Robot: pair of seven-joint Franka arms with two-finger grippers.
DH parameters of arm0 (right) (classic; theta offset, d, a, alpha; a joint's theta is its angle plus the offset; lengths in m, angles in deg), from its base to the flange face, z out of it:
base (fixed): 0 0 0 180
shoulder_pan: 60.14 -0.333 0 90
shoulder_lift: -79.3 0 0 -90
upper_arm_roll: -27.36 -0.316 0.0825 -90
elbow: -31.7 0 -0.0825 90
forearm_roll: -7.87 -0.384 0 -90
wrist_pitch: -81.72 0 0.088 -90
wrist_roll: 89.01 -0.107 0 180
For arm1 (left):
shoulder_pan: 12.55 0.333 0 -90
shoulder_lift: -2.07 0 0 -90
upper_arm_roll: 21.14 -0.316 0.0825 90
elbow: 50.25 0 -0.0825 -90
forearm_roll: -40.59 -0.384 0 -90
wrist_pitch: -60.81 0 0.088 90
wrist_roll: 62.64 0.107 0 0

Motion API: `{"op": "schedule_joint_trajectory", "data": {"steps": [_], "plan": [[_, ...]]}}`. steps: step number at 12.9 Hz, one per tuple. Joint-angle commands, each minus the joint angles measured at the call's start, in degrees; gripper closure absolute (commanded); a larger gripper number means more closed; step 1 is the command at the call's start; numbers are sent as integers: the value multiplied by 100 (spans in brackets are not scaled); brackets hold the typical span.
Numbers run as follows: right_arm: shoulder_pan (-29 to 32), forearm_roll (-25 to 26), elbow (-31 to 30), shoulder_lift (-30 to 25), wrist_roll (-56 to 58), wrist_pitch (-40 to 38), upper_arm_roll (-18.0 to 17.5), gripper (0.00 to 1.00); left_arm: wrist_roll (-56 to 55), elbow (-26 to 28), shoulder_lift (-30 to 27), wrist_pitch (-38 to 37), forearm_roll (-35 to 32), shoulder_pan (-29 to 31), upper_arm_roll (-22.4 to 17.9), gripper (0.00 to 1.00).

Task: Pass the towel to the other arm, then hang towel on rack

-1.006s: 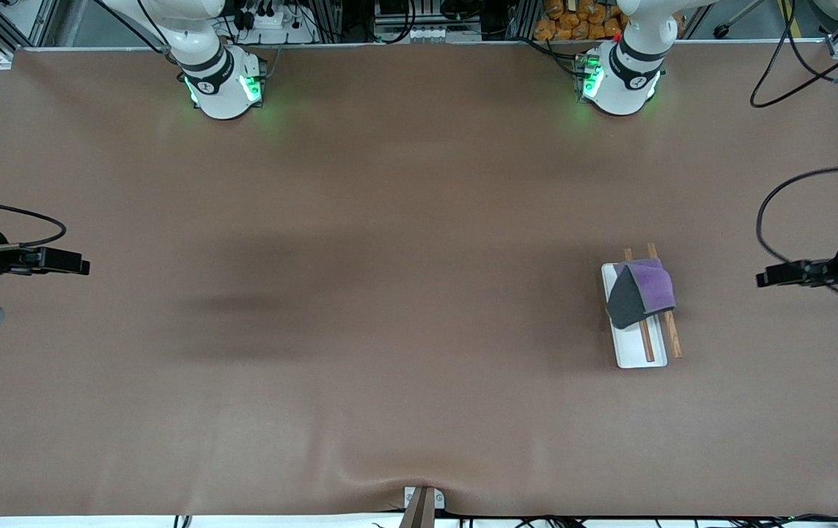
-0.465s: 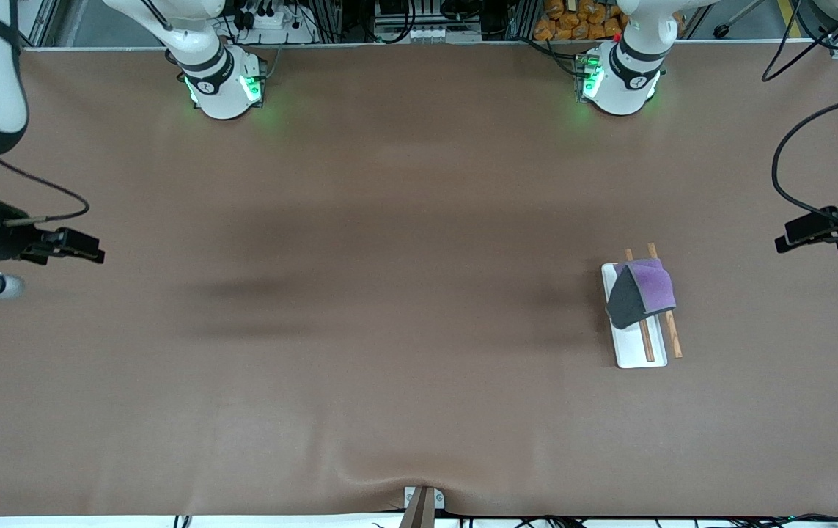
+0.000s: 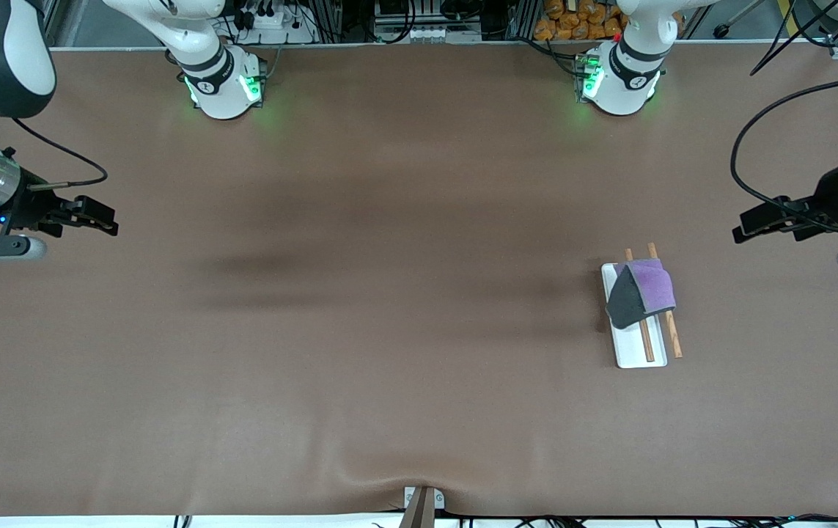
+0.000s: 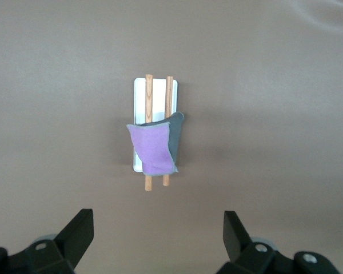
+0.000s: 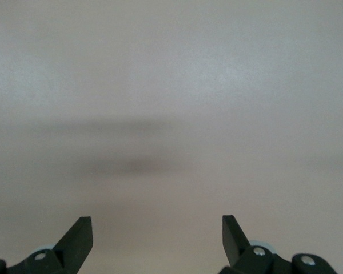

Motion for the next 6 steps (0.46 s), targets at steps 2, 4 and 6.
{"op": "schedule_joint_trajectory", "data": {"steps": [2,4,6], "plan": [[-94,99,99,-190,-140,-206,-39,0,-64,739,-748,47,-165,-615,-592,0],[-216,108,435,-137,-88,-489,-30,0,-64,898,-933,47,-165,-897,-883,0],[-243,99,461,-146,-79,-542,-39,0,-73,1100,-1152,47,-165,-1047,-981,0]]}}
